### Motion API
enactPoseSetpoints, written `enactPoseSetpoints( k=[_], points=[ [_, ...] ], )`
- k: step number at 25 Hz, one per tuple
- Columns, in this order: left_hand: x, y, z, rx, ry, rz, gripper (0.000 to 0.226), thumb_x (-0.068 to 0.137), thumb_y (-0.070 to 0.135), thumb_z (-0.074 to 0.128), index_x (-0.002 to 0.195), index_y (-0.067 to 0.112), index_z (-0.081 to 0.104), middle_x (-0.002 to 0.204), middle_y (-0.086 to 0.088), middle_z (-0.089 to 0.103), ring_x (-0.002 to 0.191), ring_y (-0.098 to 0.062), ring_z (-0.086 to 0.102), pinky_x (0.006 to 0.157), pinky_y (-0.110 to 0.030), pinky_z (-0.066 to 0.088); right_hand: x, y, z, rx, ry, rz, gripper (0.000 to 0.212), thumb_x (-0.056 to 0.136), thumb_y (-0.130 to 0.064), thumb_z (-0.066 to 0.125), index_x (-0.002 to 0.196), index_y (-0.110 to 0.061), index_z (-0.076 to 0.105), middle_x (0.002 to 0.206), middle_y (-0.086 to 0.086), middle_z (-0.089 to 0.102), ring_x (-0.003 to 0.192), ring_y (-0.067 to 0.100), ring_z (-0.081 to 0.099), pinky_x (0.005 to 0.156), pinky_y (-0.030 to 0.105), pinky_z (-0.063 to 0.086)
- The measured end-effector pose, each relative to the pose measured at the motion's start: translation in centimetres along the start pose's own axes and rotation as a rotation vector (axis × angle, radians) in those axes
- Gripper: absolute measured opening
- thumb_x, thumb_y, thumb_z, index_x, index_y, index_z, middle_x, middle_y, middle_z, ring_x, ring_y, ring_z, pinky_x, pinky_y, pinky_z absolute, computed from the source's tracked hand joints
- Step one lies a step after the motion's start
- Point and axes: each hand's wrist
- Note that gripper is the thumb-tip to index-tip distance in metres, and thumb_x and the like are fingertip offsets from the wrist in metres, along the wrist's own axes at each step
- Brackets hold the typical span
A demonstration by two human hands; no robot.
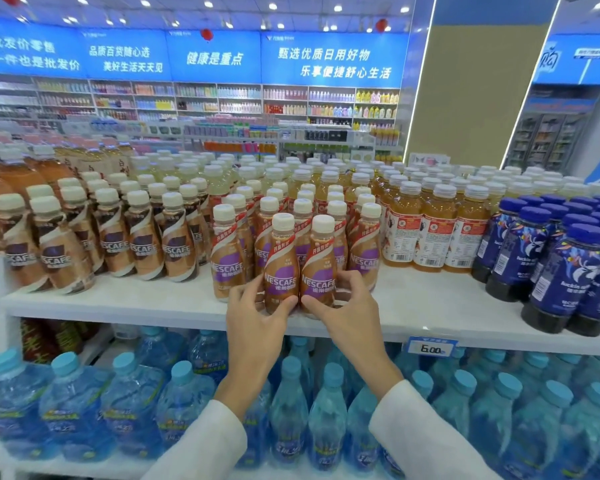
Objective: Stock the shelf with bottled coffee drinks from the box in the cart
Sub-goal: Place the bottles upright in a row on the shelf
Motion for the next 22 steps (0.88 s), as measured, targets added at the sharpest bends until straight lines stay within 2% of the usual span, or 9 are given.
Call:
enactPoseSetpoints(
  k=[3, 6, 11, 17, 22],
  points=[
    [0.5, -0.5, -0.7, 0.003, 0.074, -0.002, 0.067, 0.081, 0.04, 0.084, 0.14, 0.024, 0.054, 0.12, 0.01, 0.055, 0.111, -0.009, 0.059, 0.092, -0.026, 0.05, 0.2, -0.5, 2.5, 0.037, 0.006, -0.009, 0.054, 0.073, -0.038, 0.088, 0.114, -0.034, 0.054, 0.11, -0.02, 0.066, 0.1, -0.007, 0.063, 0.079, 0.01, 0.051],
    [1.0, -0.6, -1.0, -0.052, 0.108, 0.0, 0.056, 0.08, 0.036, 0.086, 0.126, 0.03, 0.054, 0.116, 0.011, 0.06, 0.104, -0.001, 0.061, 0.091, -0.03, 0.056, 0.5, -0.3, 3.9, 0.055, 0.016, 0.002, 0.057, 0.075, -0.039, 0.088, 0.119, -0.031, 0.053, 0.116, -0.014, 0.065, 0.105, -0.001, 0.063, 0.084, 0.015, 0.052],
    [1.0, -1.3, -0.6, 0.028, 0.129, 0.06, 0.052, 0.086, 0.034, 0.081, 0.129, 0.017, 0.057, 0.121, 0.007, 0.048, 0.11, -0.016, 0.06, 0.095, -0.042, 0.055, 1.0, 0.0, 4.3, 0.047, 0.024, -0.009, 0.056, 0.075, -0.04, 0.087, 0.119, -0.032, 0.053, 0.116, -0.014, 0.065, 0.104, -0.005, 0.062, 0.078, 0.006, 0.049],
    [0.6, -1.3, 0.2, -0.024, 0.151, 0.06, 0.049, 0.091, 0.03, 0.076, 0.132, 0.021, 0.05, 0.129, 0.001, 0.048, 0.116, -0.017, 0.055, 0.096, -0.041, 0.054, 0.7, 0.3, 4.7, 0.034, 0.046, -0.017, 0.057, 0.076, -0.045, 0.085, 0.121, -0.039, 0.05, 0.118, -0.019, 0.062, 0.107, -0.004, 0.061, 0.085, 0.016, 0.052],
    [0.7, -1.4, 0.3, -0.026, 0.154, 0.067, 0.043, 0.092, 0.03, 0.075, 0.126, 0.022, 0.051, 0.129, -0.001, 0.049, 0.118, -0.02, 0.057, 0.096, -0.042, 0.055, 0.8, 0.4, 4.7, 0.024, 0.05, -0.027, 0.059, 0.076, -0.047, 0.085, 0.123, -0.037, 0.051, 0.119, -0.018, 0.063, 0.108, -0.003, 0.062, 0.084, 0.016, 0.054]
  ],
)
Point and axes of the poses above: each hand's wrist, its own x-axis towards the middle knuckle, its own z-axis out of the palm, y = z × x
